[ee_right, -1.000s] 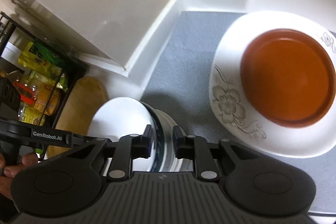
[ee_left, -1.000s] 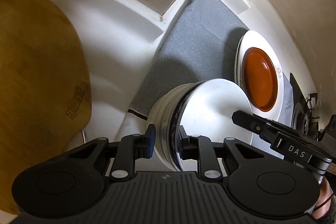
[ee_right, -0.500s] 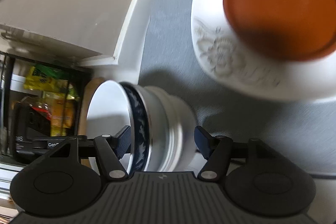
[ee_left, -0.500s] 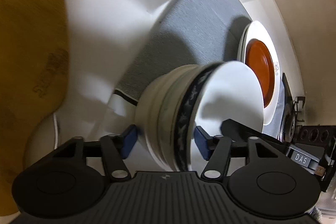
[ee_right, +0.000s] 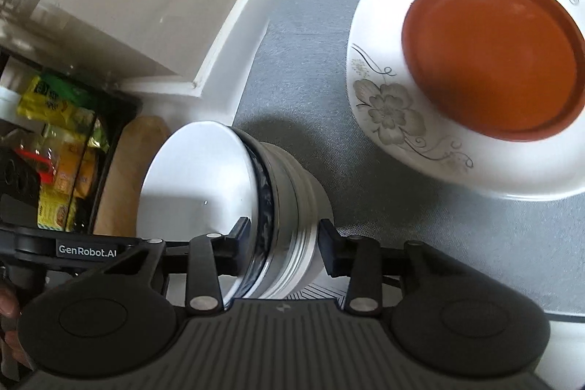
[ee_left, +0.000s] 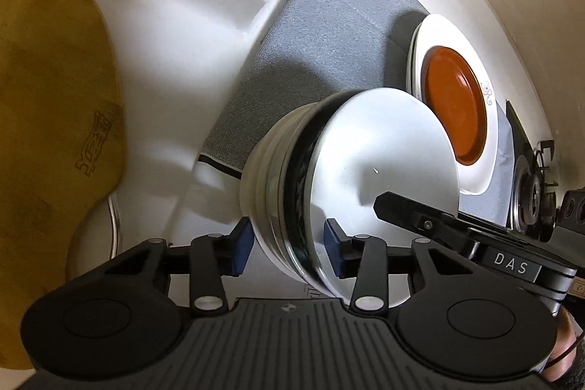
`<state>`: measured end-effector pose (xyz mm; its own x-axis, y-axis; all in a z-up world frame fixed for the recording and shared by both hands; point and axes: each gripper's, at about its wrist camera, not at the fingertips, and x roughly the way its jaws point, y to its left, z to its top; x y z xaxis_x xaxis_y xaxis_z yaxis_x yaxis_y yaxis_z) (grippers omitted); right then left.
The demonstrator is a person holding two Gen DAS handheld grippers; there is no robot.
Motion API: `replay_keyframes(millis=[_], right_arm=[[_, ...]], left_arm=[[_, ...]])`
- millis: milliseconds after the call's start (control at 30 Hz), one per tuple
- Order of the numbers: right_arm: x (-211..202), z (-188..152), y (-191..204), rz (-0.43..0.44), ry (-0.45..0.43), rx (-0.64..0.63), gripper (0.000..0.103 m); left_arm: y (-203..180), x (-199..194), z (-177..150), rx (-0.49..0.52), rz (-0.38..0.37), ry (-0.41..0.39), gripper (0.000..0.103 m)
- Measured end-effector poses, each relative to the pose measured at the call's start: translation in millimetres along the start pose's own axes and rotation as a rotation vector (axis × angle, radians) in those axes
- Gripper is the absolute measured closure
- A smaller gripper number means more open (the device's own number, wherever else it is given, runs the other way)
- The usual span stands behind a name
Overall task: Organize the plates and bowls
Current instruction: 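Lower the bowl stack onto the brown plate with both grippers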
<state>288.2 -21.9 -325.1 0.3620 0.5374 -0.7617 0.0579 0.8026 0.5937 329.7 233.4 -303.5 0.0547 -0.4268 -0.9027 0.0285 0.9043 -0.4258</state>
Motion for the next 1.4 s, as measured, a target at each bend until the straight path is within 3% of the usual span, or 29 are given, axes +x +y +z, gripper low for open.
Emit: replay_keyframes(millis=[567, 967, 1400], right_arm=[[-31.5, 3.7, 2.1, -0.021, -0.059, -0.018, 0.059], [-80.4, 22.3, -18.6, -0.033, -0.163, 0.008, 0.059], [-126.3, 54.9, -70.5, -0.039, -0.276, 0.101, 0.059]], left_arm=[[-32.6, -12.2, 4.3, 0.048, 0.017, -0.011, 0.057], [-91.5, -17.6, 19.6, 0.146, 0.024, -0.018, 0.054], [-168.7, -4.6, 53.1, 0.264, 0.025, -0.005, 0.054]])
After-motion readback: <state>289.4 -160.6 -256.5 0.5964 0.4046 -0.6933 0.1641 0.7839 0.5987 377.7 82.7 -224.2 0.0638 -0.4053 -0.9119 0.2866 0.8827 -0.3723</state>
